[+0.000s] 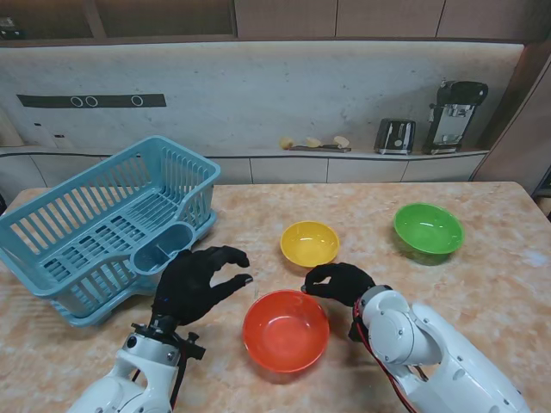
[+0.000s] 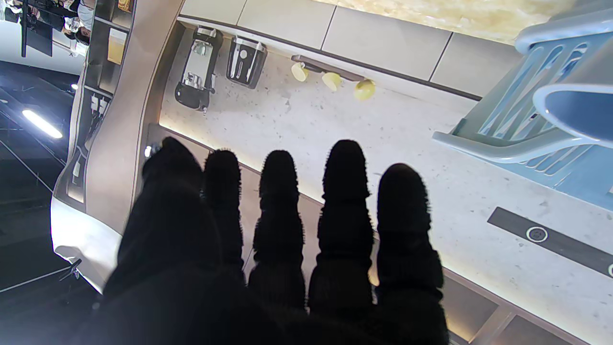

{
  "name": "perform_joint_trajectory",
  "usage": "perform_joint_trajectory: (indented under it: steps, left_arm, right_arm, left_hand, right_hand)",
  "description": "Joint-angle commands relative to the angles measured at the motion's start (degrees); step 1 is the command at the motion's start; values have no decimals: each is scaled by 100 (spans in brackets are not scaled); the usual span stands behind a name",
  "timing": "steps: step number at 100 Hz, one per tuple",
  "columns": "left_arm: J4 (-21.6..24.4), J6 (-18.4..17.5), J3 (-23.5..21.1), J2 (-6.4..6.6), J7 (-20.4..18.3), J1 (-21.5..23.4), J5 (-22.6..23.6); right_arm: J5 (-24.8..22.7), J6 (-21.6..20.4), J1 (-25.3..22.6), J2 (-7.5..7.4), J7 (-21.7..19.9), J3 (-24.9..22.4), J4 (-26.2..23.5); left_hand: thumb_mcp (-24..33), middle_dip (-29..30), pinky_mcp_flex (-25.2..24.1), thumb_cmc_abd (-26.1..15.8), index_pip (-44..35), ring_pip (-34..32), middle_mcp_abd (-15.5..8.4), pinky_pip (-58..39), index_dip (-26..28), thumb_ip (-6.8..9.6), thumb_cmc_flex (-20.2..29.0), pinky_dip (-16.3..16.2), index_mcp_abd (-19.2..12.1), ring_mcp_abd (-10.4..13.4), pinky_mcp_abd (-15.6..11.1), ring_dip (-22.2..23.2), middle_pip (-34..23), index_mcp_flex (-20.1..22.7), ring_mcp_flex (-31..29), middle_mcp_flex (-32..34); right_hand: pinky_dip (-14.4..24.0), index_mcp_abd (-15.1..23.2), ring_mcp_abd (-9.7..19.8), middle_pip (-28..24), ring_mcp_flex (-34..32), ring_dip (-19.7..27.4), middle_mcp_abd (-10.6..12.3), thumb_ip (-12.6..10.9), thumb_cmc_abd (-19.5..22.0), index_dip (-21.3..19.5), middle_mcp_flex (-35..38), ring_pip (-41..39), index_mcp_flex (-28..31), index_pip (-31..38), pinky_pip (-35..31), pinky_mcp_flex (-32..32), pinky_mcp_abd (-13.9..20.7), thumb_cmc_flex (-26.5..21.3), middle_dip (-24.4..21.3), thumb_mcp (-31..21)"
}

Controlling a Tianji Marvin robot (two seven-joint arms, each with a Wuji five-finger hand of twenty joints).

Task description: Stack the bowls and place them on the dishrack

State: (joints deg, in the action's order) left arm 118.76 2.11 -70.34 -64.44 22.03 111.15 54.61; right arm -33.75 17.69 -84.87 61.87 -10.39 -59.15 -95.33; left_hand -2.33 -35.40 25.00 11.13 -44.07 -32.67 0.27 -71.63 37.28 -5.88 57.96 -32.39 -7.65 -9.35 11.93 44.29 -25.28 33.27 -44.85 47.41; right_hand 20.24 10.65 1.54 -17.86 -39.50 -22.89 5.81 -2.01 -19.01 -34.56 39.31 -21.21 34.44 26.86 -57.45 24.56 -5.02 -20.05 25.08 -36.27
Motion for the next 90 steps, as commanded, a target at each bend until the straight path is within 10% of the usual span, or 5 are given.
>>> perform_joint_trajectory:
  steps: [1, 90]
  left_arm:
    - [51, 13, 7, -16, -57, 44, 16]
    - [67, 36, 28, -16, -102, 35, -15]
  right_arm:
    - [-111, -12, -160, 9, 7, -44, -142]
    - [-2228, 461, -825, -34, 384, -1344, -659]
  left_hand:
    - [-93, -43, -60, -193, 28, 25, 19, 32, 99, -19, 16, -23, -89, -43, 98, -29, 89, 194, -43, 62]
    - [-94, -46, -62, -190, 26, 22, 19, 35, 95, -20, 15, -24, -86, -45, 104, -28, 85, 191, -44, 67]
  right_hand:
    - [92, 110, 40, 30, -50, 58, 66, -66, 141, -71, -65, 1, -33, -63, -172, 31, 8, 116, -69, 26]
    - [-414, 159, 398, 268, -93, 534, 223, 96, -291, 295, 231, 548, 116, 217, 357, 237, 503, -669, -277, 34]
